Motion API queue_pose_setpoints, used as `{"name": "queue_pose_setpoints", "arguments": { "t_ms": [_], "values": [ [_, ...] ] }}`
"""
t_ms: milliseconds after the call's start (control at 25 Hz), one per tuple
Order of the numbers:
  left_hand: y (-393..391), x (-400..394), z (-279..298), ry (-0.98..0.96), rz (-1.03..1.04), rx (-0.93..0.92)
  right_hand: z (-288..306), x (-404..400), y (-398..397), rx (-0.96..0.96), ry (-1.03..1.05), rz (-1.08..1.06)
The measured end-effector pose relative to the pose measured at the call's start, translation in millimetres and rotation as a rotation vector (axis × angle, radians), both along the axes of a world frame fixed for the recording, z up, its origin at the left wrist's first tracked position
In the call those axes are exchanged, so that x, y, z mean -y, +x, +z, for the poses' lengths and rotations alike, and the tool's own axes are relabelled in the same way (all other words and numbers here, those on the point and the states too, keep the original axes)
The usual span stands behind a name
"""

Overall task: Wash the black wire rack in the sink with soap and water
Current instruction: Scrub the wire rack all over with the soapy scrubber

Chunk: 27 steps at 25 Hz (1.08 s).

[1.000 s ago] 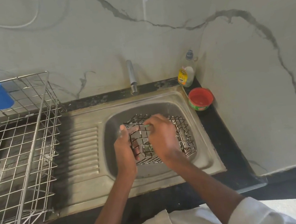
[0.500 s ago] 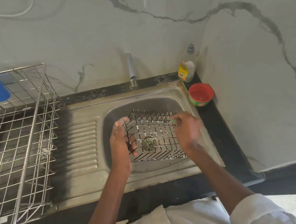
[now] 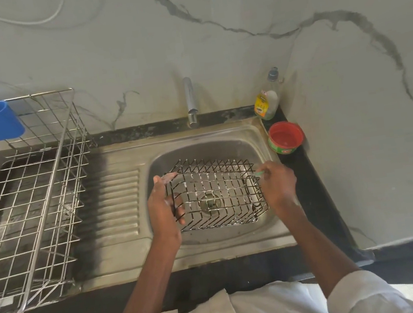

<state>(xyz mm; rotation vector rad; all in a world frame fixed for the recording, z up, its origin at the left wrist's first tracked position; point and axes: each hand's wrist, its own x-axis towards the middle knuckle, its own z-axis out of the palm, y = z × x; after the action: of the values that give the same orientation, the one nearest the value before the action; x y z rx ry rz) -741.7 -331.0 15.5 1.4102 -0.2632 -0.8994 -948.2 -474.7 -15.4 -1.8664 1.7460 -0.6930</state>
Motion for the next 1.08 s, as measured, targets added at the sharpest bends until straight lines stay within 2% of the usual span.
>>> {"name": "queue_pose_setpoints", "arguments": {
  "t_ms": [80, 160, 240, 400, 520, 640, 840, 920, 1000, 1080],
  "values": [
    [1, 0, 1, 0.007, 0.006, 0.0, 3, 5, 4, -0.014, 0.074, -0.096],
    [0, 1, 2, -0.002, 0.005, 0.003, 13, -3, 29, -0.01, 0.053, -0.078],
    [-3, 2, 3, -0.022, -0.043, 0.044, 28, -23, 64, 0.009, -0.05, 0.051],
    [-13, 9, 0, -0.009, -0.091, 0.103, 55, -57, 126, 0.245, -0.247, 0.36],
    [-13, 12, -5, -0.027, -0.069, 0.11, 60, -71, 135, 0.184, -0.369, 0.532],
    [-8, 13, -1, -0.046, -0.085, 0.111, 45, -62, 110, 0.193, -0.409, 0.424],
    [-2, 8, -1, -0.001, -0.018, 0.062, 25, -41, 98, 0.186, -0.158, 0.249],
    [-1, 8, -4, 0.013, 0.029, 0.039, 25, -35, 102, 0.184, -0.095, 0.114],
    [-3, 13, -6, 0.031, 0.048, 0.037, 33, -39, 116, 0.26, -0.141, 0.144],
    [-5, 15, -6, 0.037, 0.081, 0.047, 41, -47, 128, 0.304, -0.231, 0.315]
  ]
}}
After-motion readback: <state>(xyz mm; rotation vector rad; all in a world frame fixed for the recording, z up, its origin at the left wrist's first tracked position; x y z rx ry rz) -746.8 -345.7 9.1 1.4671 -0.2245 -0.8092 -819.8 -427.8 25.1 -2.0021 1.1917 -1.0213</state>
